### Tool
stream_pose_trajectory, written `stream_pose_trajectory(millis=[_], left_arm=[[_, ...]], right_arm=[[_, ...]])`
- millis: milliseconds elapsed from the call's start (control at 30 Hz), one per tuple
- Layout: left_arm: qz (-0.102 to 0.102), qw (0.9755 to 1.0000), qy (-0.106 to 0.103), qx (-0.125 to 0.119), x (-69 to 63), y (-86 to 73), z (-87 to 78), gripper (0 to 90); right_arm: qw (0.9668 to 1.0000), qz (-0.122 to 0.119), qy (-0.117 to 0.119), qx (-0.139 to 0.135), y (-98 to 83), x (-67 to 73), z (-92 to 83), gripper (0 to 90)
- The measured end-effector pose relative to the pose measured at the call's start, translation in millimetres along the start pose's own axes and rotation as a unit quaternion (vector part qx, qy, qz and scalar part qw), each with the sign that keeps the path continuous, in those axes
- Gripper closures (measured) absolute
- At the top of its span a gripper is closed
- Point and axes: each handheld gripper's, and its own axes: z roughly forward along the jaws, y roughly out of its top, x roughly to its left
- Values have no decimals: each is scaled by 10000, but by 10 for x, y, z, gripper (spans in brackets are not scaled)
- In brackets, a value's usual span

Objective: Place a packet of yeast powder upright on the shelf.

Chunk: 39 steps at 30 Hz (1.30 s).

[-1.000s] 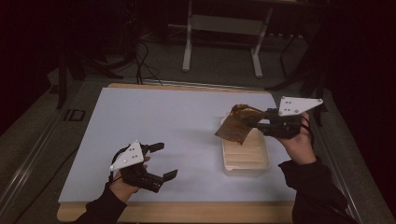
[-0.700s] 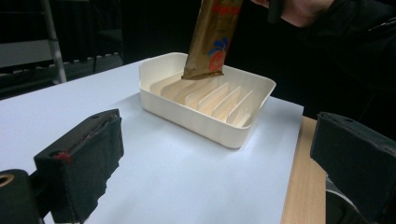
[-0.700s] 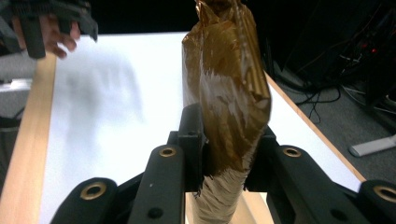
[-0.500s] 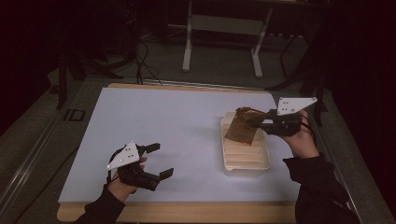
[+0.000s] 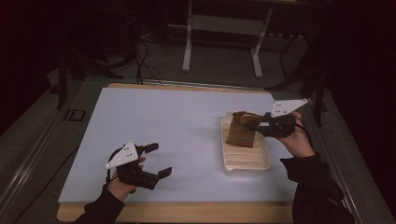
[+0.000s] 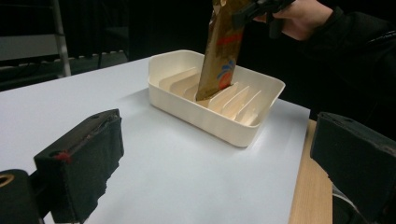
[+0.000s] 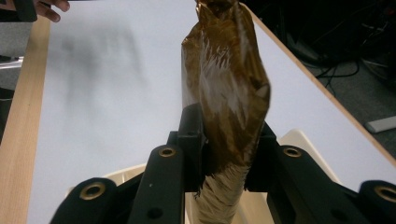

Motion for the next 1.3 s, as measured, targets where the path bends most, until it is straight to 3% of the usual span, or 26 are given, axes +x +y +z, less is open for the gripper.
stream_pose_trajectory(millis=[700,967,1100,1133,1167,1200,1300], left_arm=[[-10,10000,-24,30,0,-31,26,32],[-13,10000,-34,48,-2,-47,38,32],[-12,10000,-36,70,11,-53,41,32],[-17,10000,-33,72,12,-54,41,32],[-26,10000,-32,65,14,-54,40,32],[-36,10000,-31,58,14,-54,40,32],[-37,10000,-37,62,14,-52,39,32]], right_arm=[[9976,635,239,-160,-489,-25,262,728],[9975,696,134,-74,-475,-18,236,702],[9968,797,-94,-30,-457,-3,211,603],[9947,1004,-199,-52,-432,3,179,573],[9947,1004,-199,-52,-432,3,179,573],[9930,1136,-272,-152,-397,9,136,490],[9917,1180,-459,-233,-326,15,64,414]])
